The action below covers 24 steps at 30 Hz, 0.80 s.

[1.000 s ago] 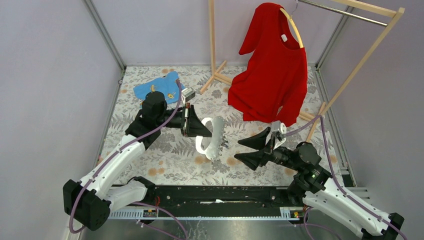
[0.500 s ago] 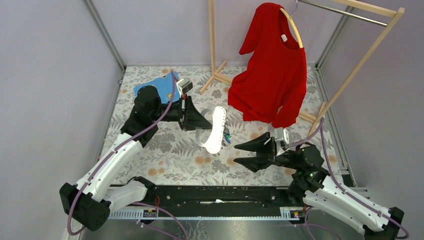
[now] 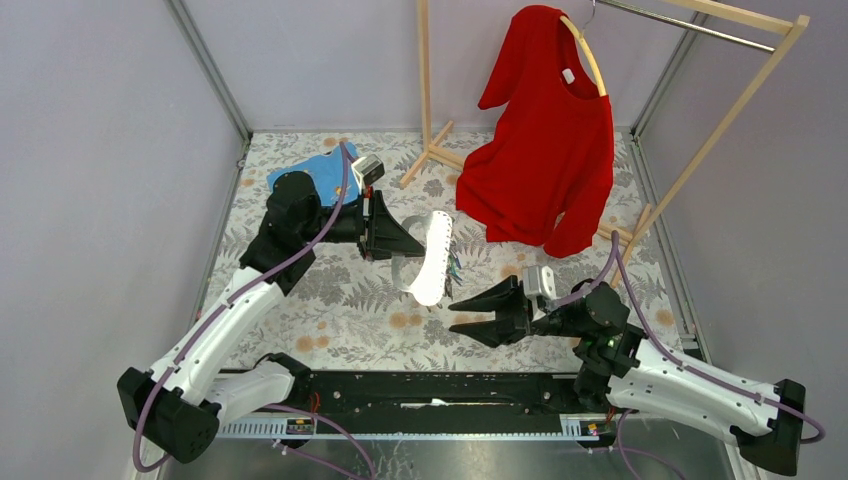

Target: Remove the keys from the keyring

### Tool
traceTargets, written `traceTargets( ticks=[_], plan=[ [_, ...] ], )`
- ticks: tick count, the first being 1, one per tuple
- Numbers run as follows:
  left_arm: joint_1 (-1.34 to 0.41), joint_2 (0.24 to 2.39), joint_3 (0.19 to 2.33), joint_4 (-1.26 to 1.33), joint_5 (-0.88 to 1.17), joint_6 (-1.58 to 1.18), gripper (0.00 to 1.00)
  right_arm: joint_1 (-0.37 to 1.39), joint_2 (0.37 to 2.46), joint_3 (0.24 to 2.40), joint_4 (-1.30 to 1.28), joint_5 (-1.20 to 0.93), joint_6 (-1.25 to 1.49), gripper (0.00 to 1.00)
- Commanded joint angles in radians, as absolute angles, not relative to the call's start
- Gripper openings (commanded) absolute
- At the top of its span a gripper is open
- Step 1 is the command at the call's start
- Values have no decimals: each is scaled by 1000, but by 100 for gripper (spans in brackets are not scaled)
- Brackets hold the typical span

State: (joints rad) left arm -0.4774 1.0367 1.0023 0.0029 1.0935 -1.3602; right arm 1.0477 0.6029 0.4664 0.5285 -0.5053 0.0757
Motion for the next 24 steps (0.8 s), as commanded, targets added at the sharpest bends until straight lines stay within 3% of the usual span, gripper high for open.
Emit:
traceTargets(
  ticks=[1, 24],
  plan=[
    [-487, 1001, 1052, 70, 1079, -1373, 0, 1074, 619, 517, 561, -425, 10, 42],
    [-509, 986, 1067, 69, 1067, -1381, 0, 1081, 677, 530, 601, -312, -54, 43]
  ],
)
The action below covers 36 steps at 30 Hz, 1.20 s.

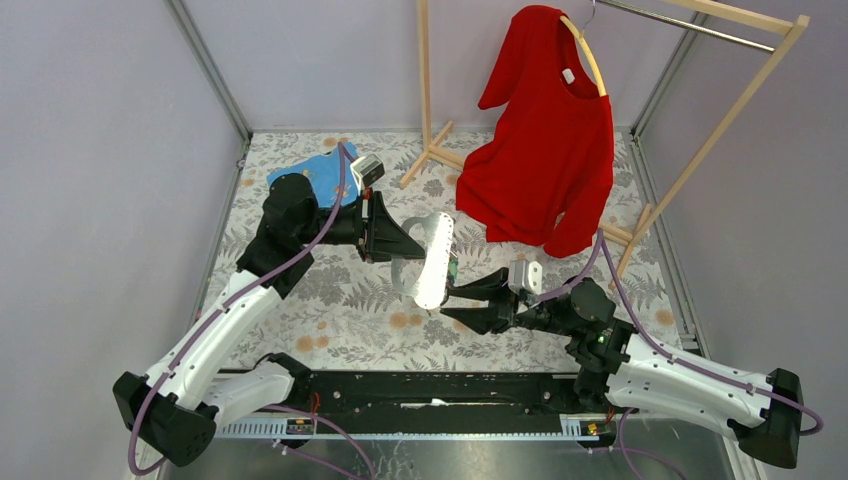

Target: Remove the keys from the keyring

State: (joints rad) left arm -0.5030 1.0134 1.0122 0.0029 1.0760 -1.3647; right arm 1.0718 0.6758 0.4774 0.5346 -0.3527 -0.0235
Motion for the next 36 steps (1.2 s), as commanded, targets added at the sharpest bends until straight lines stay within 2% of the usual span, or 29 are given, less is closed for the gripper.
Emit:
traceTargets(
  ticks=[1, 36],
  plan=[
    [-509, 985, 1067, 70, 1068, -1382, 0, 1081, 677, 531, 600, -307, -58, 43],
    [-541, 983, 1055, 69, 1046, -1373, 0, 1102, 736, 575, 633, -335, -18, 44]
  ],
)
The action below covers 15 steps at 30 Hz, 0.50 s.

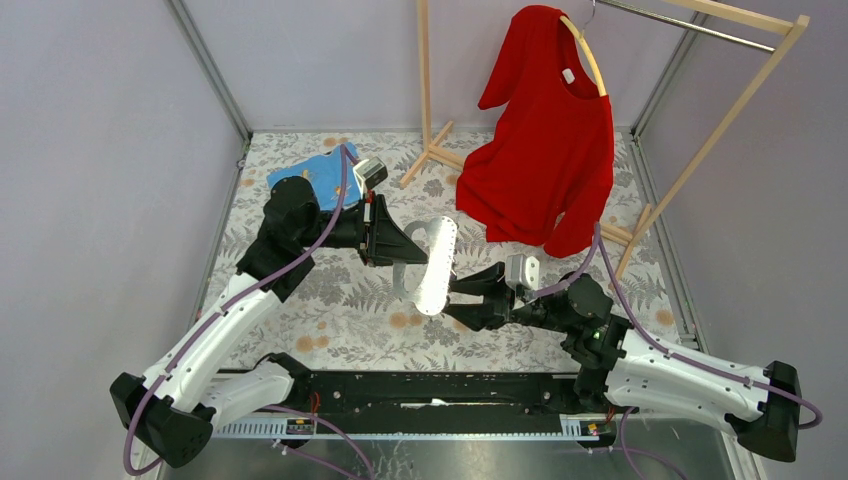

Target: Remove the keys from the keyring

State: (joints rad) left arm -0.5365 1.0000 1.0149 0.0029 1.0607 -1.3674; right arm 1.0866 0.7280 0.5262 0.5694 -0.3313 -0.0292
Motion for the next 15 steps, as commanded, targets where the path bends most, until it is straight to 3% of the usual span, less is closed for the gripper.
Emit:
traceTargets(
  ticks=[1, 15],
  plan=[
    [-541, 983, 1055, 69, 1045, -1373, 0, 1104, 738, 576, 633, -336, -16, 44],
    [-543, 986, 1047, 69, 1045, -1367, 0, 1127, 758, 579, 651, -314, -13, 37]
  ],
)
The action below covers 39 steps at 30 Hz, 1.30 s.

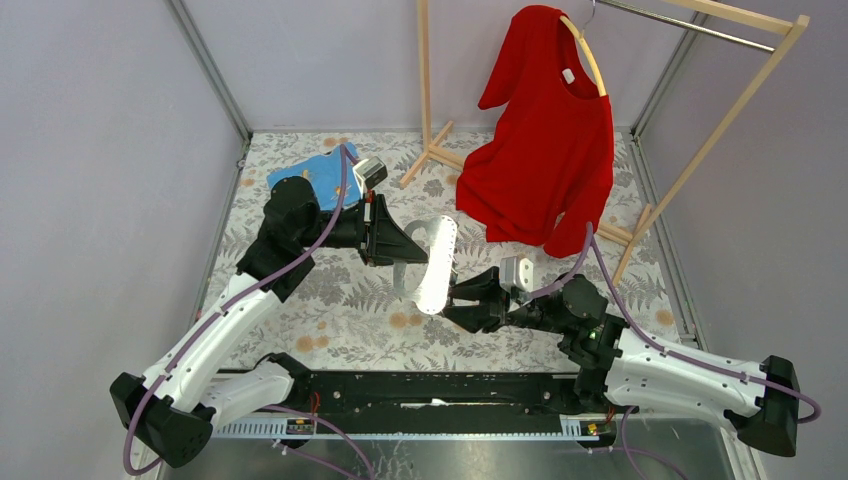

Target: Remove the keys from the keyring

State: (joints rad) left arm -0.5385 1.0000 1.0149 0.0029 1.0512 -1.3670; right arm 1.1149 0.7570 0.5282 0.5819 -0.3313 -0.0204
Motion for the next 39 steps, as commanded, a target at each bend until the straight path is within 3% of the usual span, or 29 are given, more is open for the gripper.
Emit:
traceTargets(
  ticks=[1, 7, 11, 12, 20, 24, 28, 39],
  plan=[
    [-543, 986, 1046, 71, 1045, -1367, 0, 1129, 758, 576, 655, -312, -9, 36],
    [-543, 984, 1026, 72, 1048, -1357, 0, 1129, 756, 557, 679, -298, 24, 30],
    [-543, 978, 1006, 97, 1060, -1352, 0, 1129, 747, 572, 618, -295, 33, 2],
    [-543, 976, 1004, 98, 1065, -1344, 0, 1129, 739, 578, 584, -294, 32, 0],
    [-535, 978, 1044, -121, 1100, -994, 0, 1130, 676, 705, 159, -290, -25, 0],
    [-535, 988, 1081, -310, 1084, -770, 0, 1129, 715, 816, -83, -309, -54, 0],
    [-535, 978, 1058, -304, 1088, -700, 0, 1130, 790, 909, -260, -359, -69, 0],
    [-537, 870, 1045, -218, 1084, -605, 0, 1138, 914, 1020, -381, -367, -79, 0]
  ],
)
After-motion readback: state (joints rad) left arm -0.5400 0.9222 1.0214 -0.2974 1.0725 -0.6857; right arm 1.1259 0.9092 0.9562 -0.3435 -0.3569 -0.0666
